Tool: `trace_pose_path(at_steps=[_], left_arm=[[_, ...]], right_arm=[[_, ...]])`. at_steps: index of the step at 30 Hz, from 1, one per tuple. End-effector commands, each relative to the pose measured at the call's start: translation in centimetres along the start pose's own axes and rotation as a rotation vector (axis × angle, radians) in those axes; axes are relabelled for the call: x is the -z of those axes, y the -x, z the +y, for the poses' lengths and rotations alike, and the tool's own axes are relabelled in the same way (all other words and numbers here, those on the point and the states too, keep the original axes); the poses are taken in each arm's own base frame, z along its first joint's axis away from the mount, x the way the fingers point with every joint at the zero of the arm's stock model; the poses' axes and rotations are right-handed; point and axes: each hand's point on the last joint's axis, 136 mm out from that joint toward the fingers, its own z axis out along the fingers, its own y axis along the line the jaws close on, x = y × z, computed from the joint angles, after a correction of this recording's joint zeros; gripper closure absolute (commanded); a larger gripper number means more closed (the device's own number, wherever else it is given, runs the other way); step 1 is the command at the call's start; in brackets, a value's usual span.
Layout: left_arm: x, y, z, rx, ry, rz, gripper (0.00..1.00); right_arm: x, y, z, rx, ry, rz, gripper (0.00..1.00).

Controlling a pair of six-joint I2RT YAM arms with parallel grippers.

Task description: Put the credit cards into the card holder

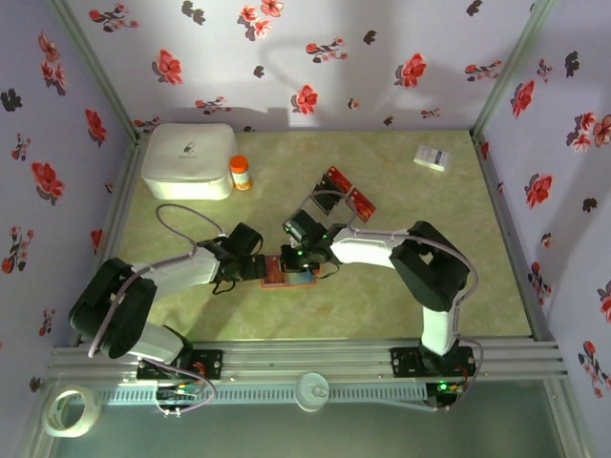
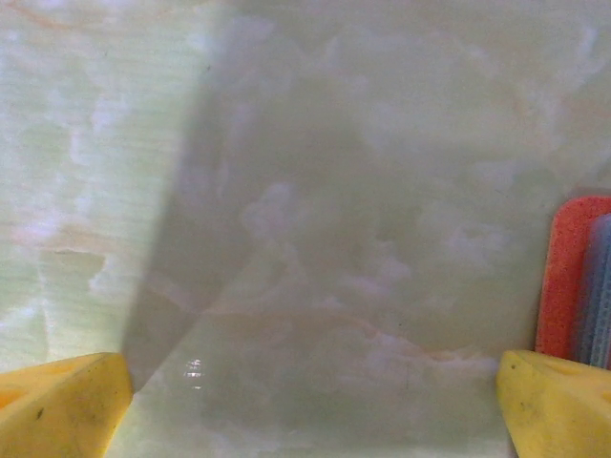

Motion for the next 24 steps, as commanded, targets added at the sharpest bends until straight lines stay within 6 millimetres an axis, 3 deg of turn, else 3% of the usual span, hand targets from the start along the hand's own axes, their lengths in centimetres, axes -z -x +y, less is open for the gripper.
trace_pose_path(at_steps=[1, 7, 13, 20, 24], left_arm=[[-0.9, -0.5, -0.5, -0.010, -0.039, 0.012, 0.00], [-1.0, -0.6, -0.4, -0.009, -0.035, 0.014, 0.00], [-0.9, -0.4, -0.5, -0.007, -0.039, 0.010, 0.00], [1.6, 1.8, -0.4, 0.014, -0.049, -0.042, 0.00], [4.1, 3.7, -0.2, 0.051, -0.081, -0.098, 0.00]], right_arm=[[0.2, -0.5, -0.3, -0.019, -0.007, -0.011, 0.99], [-1.1, -1.2, -1.1, -0.038, -0.014, 0.009, 0.99], [-1.5, -0.9, -0.3, -0.040, 0.018, 0.012, 1.00], [2.0, 0.5, 1.2, -0.013, 0.042, -0.058, 0.97], [4.8, 1.2, 0.8, 0.000, 0.019, -0.115, 0.87]])
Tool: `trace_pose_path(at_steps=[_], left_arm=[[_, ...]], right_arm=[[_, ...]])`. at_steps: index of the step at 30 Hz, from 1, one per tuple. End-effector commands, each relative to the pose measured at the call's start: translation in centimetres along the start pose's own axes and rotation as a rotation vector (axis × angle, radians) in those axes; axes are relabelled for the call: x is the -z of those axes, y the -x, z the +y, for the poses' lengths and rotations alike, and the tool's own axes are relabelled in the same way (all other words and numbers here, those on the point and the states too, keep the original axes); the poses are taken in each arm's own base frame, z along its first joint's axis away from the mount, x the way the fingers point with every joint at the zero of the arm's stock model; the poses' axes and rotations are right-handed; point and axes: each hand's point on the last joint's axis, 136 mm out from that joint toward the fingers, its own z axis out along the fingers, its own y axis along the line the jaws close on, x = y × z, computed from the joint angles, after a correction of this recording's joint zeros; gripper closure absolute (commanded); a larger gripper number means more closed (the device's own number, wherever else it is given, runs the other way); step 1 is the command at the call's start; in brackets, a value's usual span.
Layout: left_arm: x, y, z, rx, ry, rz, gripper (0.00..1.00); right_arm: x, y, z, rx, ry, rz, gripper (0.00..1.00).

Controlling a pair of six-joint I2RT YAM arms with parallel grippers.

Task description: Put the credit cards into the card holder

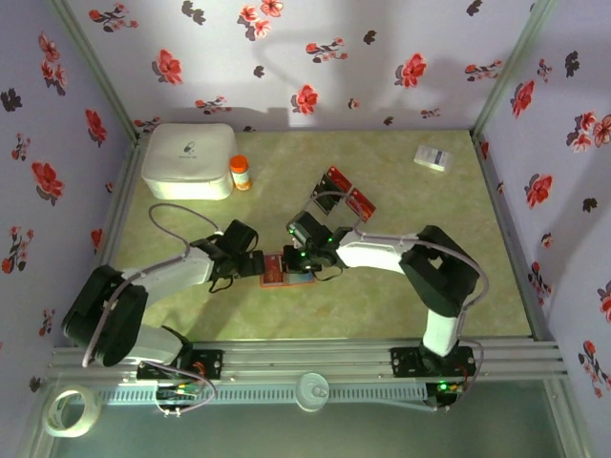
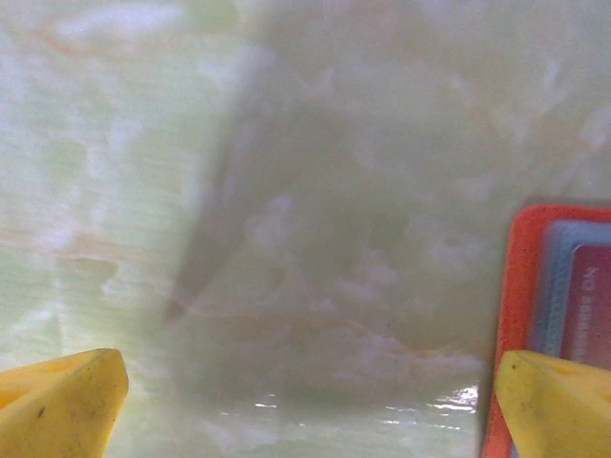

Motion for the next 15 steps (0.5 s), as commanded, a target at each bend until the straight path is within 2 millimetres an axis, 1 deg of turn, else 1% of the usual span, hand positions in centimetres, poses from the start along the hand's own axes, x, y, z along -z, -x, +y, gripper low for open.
trace_pose_path(at_steps=[1, 4, 6, 8, 10, 12, 13, 15], left_arm=[[2.8, 2.6, -0.5, 0.018, -0.045, -0.069, 0.00], [4.2, 3.7, -0.6, 0.042, -0.068, -0.102, 0.00], [4.9, 4.1, -0.8, 0.054, -0.092, -0.120, 0.00], [5.3, 4.4, -1.3, 0.061, -0.128, -0.134, 0.00], [5.4, 4.5, -1.9, 0.068, -0.174, -0.136, 0.00], [5.2, 4.4, -2.5, 0.074, -0.209, -0.126, 0.00], [5.0, 4.2, -2.6, 0.076, -0.215, -0.120, 0.00], [4.5, 3.8, -2.6, 0.079, -0.212, -0.103, 0.00]], right_arm=[[3.3, 1.1, -0.2, 0.020, -0.027, -0.077, 0.85], [5.1, 1.1, -1.8, 0.022, -0.084, -0.117, 0.74], [6.2, 1.0, -3.3, 0.018, -0.132, -0.151, 0.63], [7.0, 0.8, -4.8, 0.013, -0.181, -0.177, 0.55], [7.6, 0.6, -6.4, 0.008, -0.233, -0.195, 0.49], [7.6, 0.2, -7.5, 0.001, -0.260, -0.196, 0.48], [7.5, 0.1, -7.6, 0.002, -0.256, -0.195, 0.48], [7.0, -0.3, -6.9, 0.001, -0.212, -0.184, 0.52]])
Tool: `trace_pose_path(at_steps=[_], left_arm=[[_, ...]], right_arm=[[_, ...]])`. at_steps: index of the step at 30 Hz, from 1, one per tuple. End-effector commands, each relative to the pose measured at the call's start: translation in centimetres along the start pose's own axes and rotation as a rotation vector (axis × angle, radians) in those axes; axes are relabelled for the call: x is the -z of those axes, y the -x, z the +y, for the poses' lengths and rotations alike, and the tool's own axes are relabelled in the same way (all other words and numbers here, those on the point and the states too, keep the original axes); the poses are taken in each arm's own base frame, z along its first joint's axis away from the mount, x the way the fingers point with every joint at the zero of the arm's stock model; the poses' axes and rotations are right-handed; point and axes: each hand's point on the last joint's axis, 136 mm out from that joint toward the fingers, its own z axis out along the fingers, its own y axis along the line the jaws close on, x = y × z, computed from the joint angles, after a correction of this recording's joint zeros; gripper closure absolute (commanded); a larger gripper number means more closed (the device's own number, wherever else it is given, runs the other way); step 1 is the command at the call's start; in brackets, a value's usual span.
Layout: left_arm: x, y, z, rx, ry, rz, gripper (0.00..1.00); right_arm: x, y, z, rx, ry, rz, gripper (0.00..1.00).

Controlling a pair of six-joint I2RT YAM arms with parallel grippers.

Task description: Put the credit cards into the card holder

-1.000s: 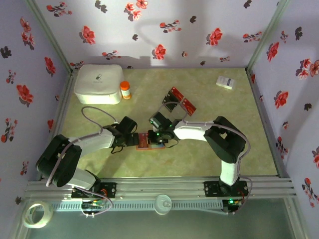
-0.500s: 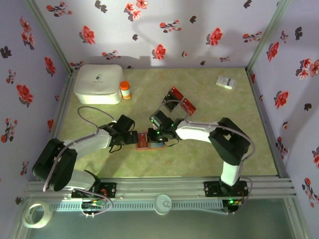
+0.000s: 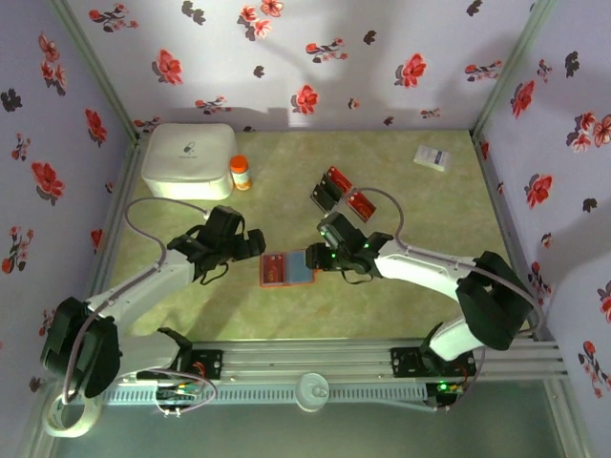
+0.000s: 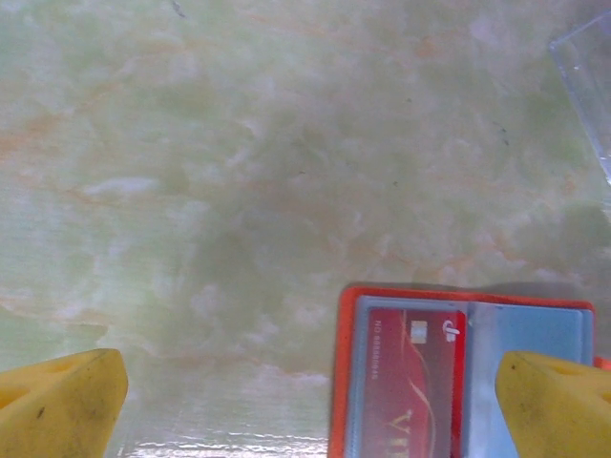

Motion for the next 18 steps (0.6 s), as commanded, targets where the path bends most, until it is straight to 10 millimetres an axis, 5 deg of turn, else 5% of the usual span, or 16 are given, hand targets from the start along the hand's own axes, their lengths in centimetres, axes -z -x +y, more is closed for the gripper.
trace_pose_path(at_steps=[1, 9, 18], left_arm=[[-0.7, -1.0, 0.1, 0.009, -0.017, 0.038, 0.00], [-2.0, -3.6, 3.6, 0.009, 0.131, 0.103, 0.00], [-3.5, -6.1, 5.8, -0.030, 0.244, 0.214, 0.00]], right_arm=[[-0.1, -0.1, -0.1, 0.009, 0.001, -0.010, 0.57], [-2.4, -1.2, 5.0, 0.038, 0.127, 0.050, 0.92], [-5.7, -1.8, 8.1, 0.066, 0.155, 0.111, 1.00]])
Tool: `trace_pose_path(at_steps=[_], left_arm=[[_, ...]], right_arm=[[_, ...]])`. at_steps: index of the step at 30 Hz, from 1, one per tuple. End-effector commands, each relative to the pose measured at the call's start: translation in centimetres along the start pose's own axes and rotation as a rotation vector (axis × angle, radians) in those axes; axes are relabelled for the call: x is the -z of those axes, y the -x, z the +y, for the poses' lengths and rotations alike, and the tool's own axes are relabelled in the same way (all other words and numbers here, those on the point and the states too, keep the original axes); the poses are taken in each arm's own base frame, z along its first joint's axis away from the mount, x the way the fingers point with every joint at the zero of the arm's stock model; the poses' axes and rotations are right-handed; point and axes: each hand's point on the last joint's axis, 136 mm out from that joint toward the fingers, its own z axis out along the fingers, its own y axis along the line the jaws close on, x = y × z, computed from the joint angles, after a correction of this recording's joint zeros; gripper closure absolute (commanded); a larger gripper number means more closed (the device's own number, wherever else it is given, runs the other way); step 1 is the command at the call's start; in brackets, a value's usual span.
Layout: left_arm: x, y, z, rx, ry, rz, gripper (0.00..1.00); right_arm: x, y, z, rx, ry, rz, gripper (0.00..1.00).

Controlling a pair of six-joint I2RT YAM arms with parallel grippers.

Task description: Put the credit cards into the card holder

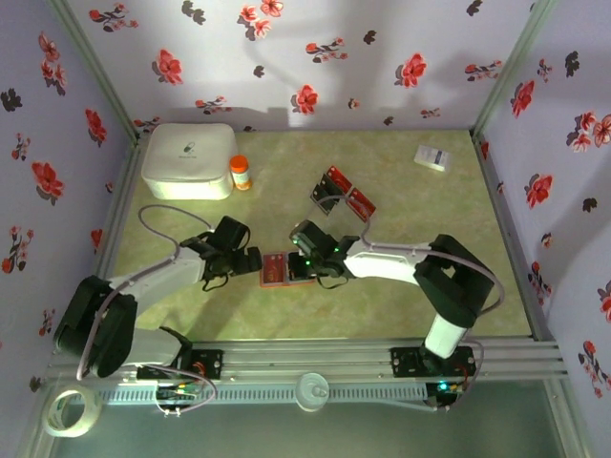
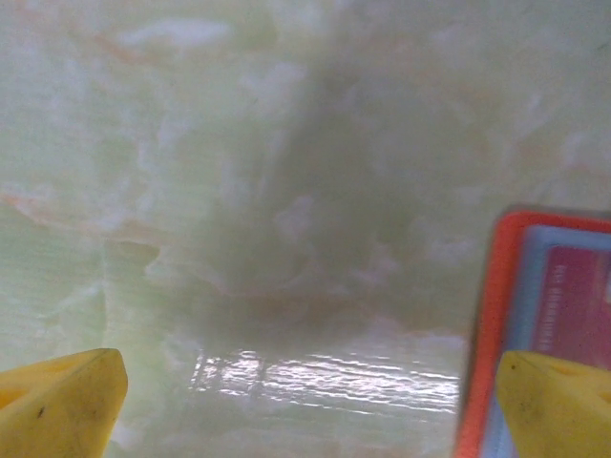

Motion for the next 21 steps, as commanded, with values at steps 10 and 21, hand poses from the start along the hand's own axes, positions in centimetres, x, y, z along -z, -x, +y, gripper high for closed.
trace_pose_path(at_steps=[10, 21], left_arm=[[-1.5, -1.2, 1.5, -0.027, 0.079, 0.061, 0.00], [-2.5, -1.7, 1.0, -0.041, 0.065, 0.090, 0.00]], right_arm=[[-2.1, -0.1, 0.7, -0.017, 0.014, 0.031, 1.00], [-3.3, -0.5, 0.8, -0.016, 0.018, 0.070, 1.00]])
